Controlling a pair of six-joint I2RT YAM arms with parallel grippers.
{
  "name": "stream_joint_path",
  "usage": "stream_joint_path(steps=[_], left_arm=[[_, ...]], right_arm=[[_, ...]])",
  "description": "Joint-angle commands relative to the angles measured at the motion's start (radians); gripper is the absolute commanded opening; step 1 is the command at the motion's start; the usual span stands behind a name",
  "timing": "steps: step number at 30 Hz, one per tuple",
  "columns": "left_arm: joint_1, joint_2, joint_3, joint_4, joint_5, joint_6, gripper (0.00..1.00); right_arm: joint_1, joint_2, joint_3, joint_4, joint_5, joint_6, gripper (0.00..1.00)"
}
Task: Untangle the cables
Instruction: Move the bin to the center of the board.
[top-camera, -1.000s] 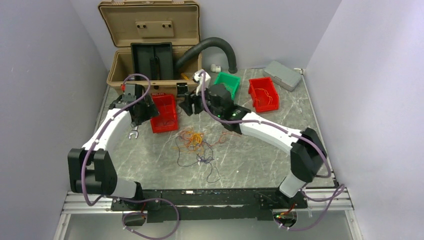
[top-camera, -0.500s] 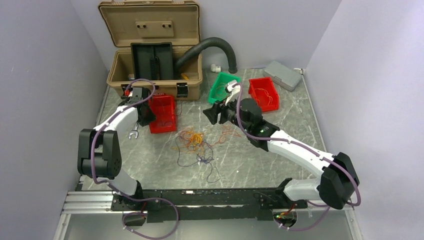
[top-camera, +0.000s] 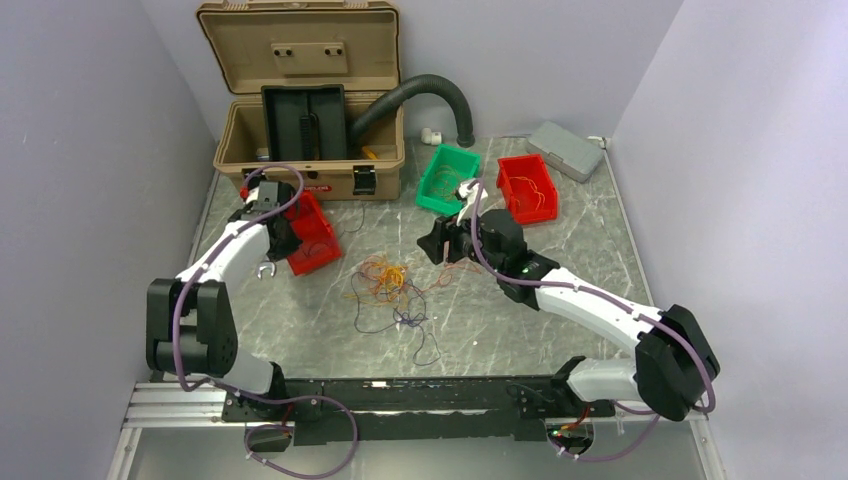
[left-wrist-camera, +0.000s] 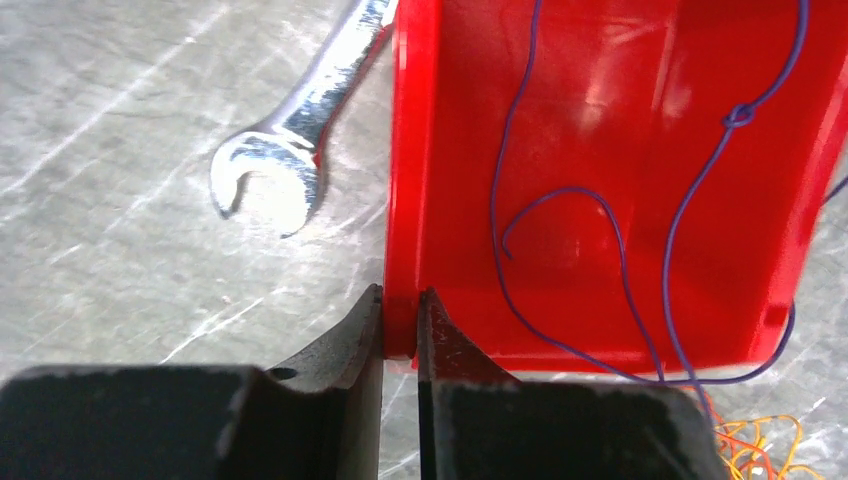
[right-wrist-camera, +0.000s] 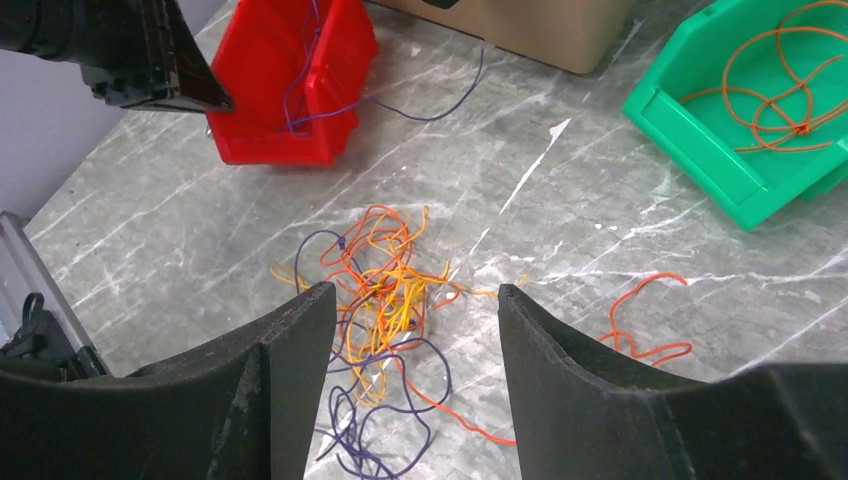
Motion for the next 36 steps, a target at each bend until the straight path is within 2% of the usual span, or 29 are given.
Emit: stream_joint_path(steps=[1,5,8,15,17,20,21,25,32,36], left_arm=[[0.031,-0.086,-0.012,-0.023,-0.087,0.012,0.16],[0.034,-0.142,-0.048,-0.015,-0.088,0.021,0.25],[0.034,-0.167,-0.061,-0.016,-0.078,0.033,0.36],[0.034,-0.212,-0.054,-0.038,-0.046,0.045,0.53],[0.034,-0.237,-0.049,-0.048,-0.027,0.042,0.64],[0.034,-0.282,-0.052,-0.052,-0.002,0.035,0.94],[0.034,-0.293,-0.057,-0.050,0.001,0.033,0.99],[0.043,-0.279,-0.070,0.004,0.004,0.041,0.99],[0.066,-0.136,-0.047,0.081,-0.024,0.075,0.99],[0.067,-0.088,-0.053,0.166,0.058,0.146,0.88]], right_arm=[[-0.007,-0.053,-0.011,0.007,0.000,0.019,0.63],[-0.009,-0.090,-0.033,-0.028,0.076,0.038,0.64],[-0.017,-0.111,-0.057,-0.038,0.120,0.057,0.64],[-0.024,-0.110,-0.090,-0.046,0.112,0.083,0.65],[-0.023,-0.105,-0.096,-0.044,0.104,0.086,0.65],[-0.023,-0.095,-0.105,-0.036,0.095,0.091,0.65],[-0.024,-0.092,-0.108,-0.031,0.094,0.091,0.65],[-0.024,-0.076,-0.109,-0.014,0.063,0.091,0.65],[-0.024,-0.073,-0.097,-0.011,0.033,0.088,0.65],[-0.024,-0.073,-0.089,-0.011,0.009,0.087,0.65]])
